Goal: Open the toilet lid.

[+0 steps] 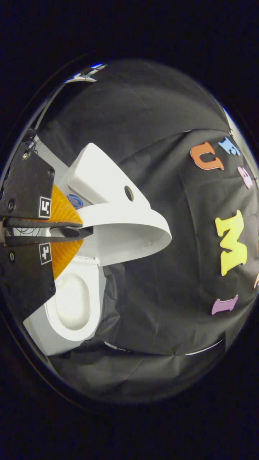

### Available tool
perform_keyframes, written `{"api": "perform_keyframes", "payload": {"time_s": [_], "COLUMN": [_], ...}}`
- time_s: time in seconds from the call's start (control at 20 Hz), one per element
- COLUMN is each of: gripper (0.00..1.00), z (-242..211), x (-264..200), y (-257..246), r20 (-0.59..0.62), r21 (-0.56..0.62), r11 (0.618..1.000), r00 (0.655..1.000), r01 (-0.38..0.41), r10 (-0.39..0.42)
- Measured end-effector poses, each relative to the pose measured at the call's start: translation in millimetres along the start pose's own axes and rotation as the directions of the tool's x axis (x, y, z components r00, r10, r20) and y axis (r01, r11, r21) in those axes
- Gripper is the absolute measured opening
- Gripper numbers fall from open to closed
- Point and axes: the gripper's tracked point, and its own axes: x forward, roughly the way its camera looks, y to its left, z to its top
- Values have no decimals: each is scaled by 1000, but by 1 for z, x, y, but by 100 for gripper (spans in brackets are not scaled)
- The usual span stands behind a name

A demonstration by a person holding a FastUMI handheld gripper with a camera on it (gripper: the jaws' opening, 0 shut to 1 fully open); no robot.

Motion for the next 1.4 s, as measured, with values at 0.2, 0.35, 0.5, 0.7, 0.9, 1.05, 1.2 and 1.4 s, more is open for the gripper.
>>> {"api": "perform_keyframes", "payload": {"time_s": [0.2,0.35,0.5,0.7,0.9,1.05,1.2,1.4], "gripper": [12,12,12,19,40,66,82,99], "z": [-2,-3,0,-2,20,39,51,62], "x": [7,11,9,4,-28,-60,-95,-120], "y": [18,25,19,20,38,37,21,-8], "r20": [0,-5,10,0,70,147,226,283], "r21": [-75,-90,-90,-37,-100,-200,-236,-259], "r11": [997,996,996,997,981,967,960,959], "r00": [1000,1000,1000,998,983,971,952,940], "r01": [2,-11,10,-62,-165,-158,-151,-117], "r10": [-2,10,-9,62,172,189,206,191]}}
